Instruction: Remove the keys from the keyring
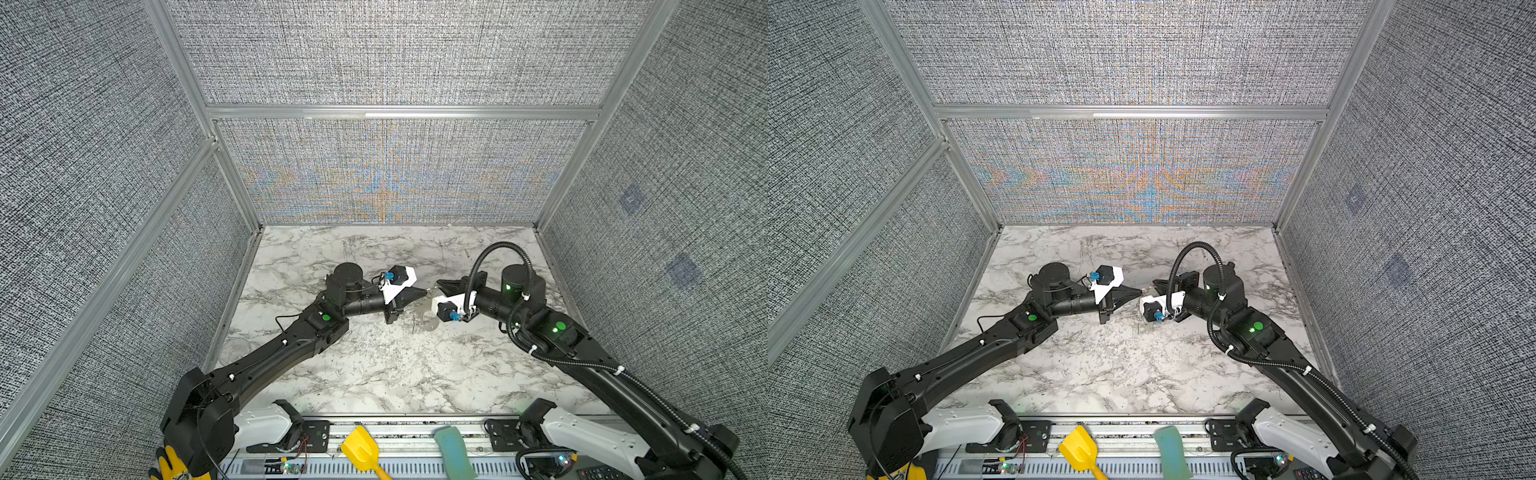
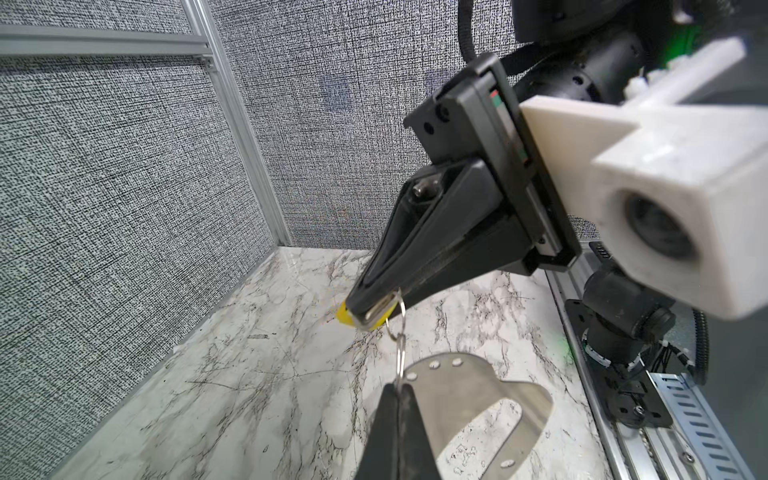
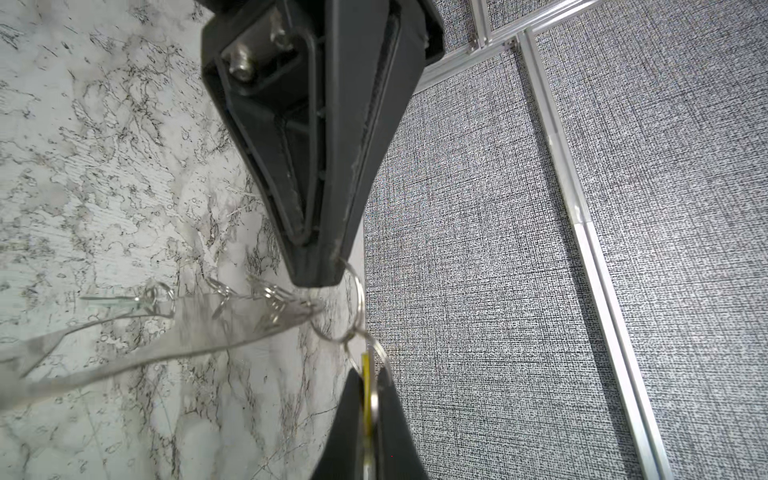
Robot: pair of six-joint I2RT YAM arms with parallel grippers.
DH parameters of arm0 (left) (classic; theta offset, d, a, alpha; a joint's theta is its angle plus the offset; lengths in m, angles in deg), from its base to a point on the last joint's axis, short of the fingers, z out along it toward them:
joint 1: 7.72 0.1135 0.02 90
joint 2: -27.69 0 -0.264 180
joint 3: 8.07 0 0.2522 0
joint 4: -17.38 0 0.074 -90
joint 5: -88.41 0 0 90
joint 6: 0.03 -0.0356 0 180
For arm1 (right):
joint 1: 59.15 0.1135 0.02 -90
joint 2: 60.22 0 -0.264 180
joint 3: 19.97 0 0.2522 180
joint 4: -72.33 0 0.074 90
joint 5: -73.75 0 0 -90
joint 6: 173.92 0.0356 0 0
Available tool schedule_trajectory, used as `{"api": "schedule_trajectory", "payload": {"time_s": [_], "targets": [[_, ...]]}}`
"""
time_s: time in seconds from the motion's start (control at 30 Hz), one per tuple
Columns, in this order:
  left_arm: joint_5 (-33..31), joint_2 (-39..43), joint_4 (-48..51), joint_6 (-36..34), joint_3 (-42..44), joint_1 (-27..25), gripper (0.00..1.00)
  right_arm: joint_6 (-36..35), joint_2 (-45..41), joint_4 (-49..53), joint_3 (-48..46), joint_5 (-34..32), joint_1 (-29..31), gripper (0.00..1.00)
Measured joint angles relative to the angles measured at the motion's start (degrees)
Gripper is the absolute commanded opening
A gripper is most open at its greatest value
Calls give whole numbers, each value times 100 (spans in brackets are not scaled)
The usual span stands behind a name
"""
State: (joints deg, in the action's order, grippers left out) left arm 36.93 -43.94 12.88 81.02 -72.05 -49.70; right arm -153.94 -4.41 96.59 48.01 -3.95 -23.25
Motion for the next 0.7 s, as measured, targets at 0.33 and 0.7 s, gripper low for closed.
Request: {"api": "schedule_trajectory", "payload": {"time_s": [0.33, 0.7], "targets": [[2, -74, -151, 343, 31, 2, 0, 654, -7, -306, -363, 22, -15, 0], [9, -166, -590, 743, 149, 2, 0, 1340, 11, -564, -568, 190, -24, 0]]}}
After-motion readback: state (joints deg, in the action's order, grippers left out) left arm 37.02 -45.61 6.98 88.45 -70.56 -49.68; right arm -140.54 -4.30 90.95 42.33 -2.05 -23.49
